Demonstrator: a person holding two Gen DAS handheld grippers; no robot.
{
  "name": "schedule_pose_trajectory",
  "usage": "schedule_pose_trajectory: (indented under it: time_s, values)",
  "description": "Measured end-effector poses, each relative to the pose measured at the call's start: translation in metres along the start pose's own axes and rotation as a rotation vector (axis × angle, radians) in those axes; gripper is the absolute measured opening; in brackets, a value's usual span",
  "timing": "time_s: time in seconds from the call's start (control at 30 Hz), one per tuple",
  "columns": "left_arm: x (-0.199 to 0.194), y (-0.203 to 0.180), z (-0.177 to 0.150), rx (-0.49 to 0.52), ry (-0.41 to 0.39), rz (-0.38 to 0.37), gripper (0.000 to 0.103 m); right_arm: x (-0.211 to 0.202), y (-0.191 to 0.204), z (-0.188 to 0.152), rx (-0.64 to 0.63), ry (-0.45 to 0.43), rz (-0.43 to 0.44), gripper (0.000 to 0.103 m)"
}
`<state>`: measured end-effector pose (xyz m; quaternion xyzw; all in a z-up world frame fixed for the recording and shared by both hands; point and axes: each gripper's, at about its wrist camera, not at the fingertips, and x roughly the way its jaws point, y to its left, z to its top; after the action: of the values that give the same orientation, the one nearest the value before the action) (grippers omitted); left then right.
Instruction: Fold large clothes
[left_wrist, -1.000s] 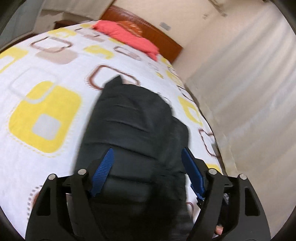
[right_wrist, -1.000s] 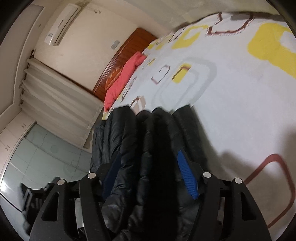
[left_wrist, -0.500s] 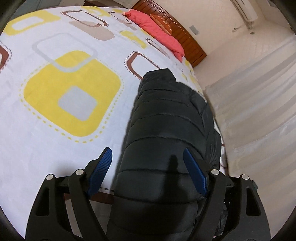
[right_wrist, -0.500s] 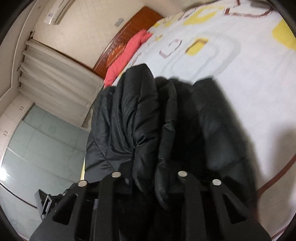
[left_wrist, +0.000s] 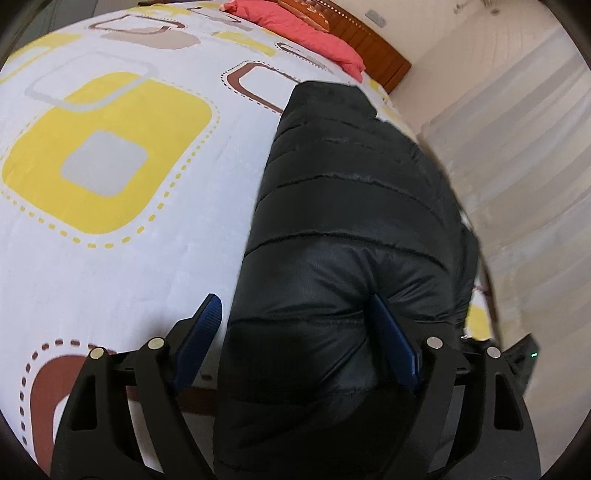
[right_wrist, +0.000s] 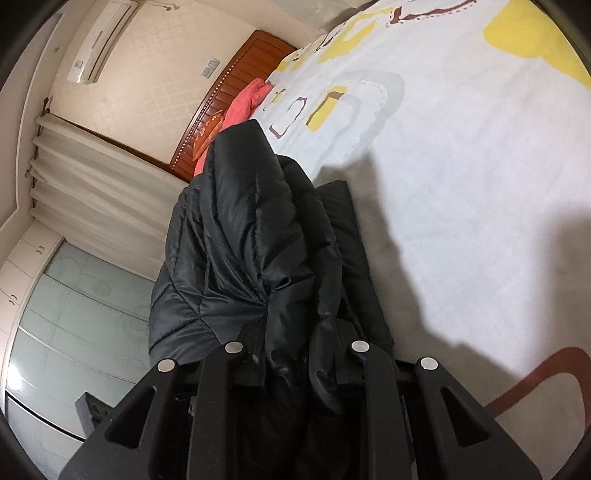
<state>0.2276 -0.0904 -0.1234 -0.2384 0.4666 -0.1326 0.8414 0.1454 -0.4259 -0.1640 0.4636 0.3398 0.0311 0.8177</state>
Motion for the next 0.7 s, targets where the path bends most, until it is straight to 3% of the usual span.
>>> schedule_pose_trajectory:
  time_s: [0.07, 0.17, 0.3, 0.43, 0.57, 0.6, 0.63, 0.67, 0.7]
  values:
    - [-0.005, 0.0, 0.0, -0.009, -0.002, -0.015, 0.081, 0.0, 0.001, 0.004, 0.003, 0.01, 0.012, 0.023]
    - [-0.017, 0.005, 0.0, -0.033, -0.013, -0.041, 0.08, -0.018, 0.004, 0.004, 0.003, 0.01, 0.023, 0.034]
    - [-0.036, 0.013, -0.007, -0.068, -0.036, -0.075, 0.081, -0.044, 0.015, -0.001, -0.004, -0.034, 0.014, 0.07]
    - [-0.06, 0.02, -0.025, -0.088, -0.06, -0.12, 0.088, -0.083, 0.028, -0.022, -0.001, -0.047, 0.082, 0.076]
    - [-0.061, 0.016, -0.036, -0.063, -0.055, -0.137, 0.09, -0.092, 0.035, -0.045, -0.043, -0.006, 0.054, 0.076]
    - [-0.058, 0.015, -0.039, -0.056, -0.036, -0.132, 0.089, -0.089, 0.033, -0.049, -0.045, 0.006, 0.034, 0.064]
    - [-0.054, 0.015, -0.04, -0.059, -0.018, -0.13, 0.087, -0.085, 0.03, -0.054, -0.05, 0.022, -0.003, 0.038]
    - [-0.049, 0.016, -0.042, -0.067, 0.002, -0.124, 0.075, -0.079, 0.025, -0.058, -0.052, 0.041, -0.048, 0.035]
    - [-0.042, 0.016, -0.043, -0.065, 0.024, -0.1, 0.071, -0.074, 0.019, -0.059, -0.043, 0.049, -0.07, 0.03]
